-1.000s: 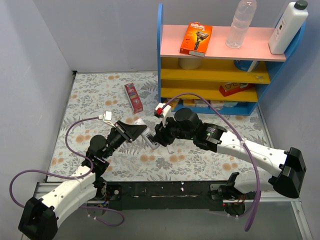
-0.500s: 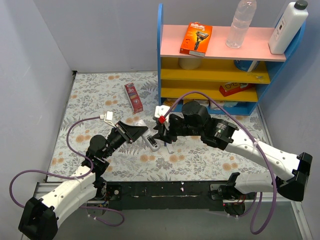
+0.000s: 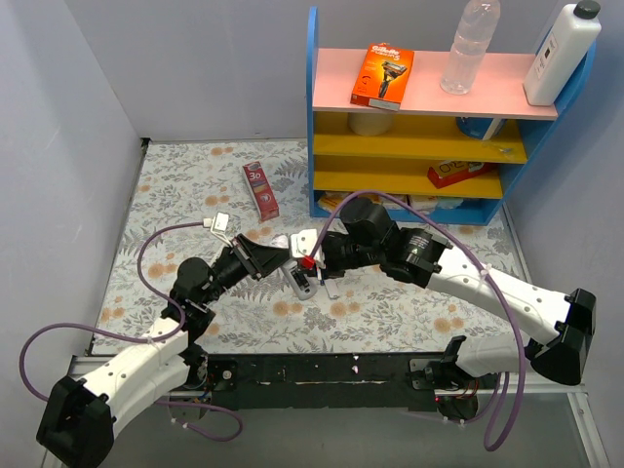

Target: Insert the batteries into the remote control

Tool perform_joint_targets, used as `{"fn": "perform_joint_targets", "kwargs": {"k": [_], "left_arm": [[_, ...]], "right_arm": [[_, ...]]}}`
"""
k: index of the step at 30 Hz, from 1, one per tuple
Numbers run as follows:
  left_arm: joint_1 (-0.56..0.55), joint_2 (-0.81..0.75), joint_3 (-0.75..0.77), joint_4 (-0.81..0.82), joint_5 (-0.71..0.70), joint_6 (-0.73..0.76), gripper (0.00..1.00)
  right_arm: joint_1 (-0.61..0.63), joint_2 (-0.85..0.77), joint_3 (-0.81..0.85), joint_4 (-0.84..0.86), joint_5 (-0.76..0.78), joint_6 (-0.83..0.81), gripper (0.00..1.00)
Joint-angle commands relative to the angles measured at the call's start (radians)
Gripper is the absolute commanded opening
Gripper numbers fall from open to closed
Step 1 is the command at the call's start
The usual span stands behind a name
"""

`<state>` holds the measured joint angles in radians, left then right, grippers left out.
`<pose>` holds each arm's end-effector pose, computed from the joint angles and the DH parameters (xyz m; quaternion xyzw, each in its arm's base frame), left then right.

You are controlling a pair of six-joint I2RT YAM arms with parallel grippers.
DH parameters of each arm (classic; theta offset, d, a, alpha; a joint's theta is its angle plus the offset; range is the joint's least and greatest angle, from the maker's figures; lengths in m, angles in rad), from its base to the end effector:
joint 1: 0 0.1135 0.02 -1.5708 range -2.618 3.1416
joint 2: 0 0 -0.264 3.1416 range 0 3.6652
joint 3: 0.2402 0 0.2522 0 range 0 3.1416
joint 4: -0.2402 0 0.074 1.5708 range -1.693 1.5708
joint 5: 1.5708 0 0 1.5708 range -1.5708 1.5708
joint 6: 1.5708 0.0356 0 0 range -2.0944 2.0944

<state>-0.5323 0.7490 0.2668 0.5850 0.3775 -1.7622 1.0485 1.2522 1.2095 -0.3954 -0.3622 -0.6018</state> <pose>0.1467 -0.1017 0.2438 -0.2658 0.6178 -0.7165 0.1852 0.1296 0.2505 0.3682 -0.6754 0.4922 0.2651 0.4810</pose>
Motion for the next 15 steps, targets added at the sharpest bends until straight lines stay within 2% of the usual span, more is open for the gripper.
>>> {"fn": "perform_joint_targets", "kwargs": {"k": [1,5,15], "left_arm": [[-0.003,0.006,0.052,0.041,0.041,0.012,0.0],[-0.001,0.01,0.054,0.05,0.05,0.01,0.0],[-0.003,0.026,0.06,0.067,0.07,0.012,0.0]], "right_arm": [[0.001,0.009,0.048,-0.02,-0.046,-0.062,0.33],[0.001,0.015,0.042,-0.026,-0.058,-0.061,0.24],[0.002,0.033,0.047,-0.042,-0.055,-0.069,0.22]]}}
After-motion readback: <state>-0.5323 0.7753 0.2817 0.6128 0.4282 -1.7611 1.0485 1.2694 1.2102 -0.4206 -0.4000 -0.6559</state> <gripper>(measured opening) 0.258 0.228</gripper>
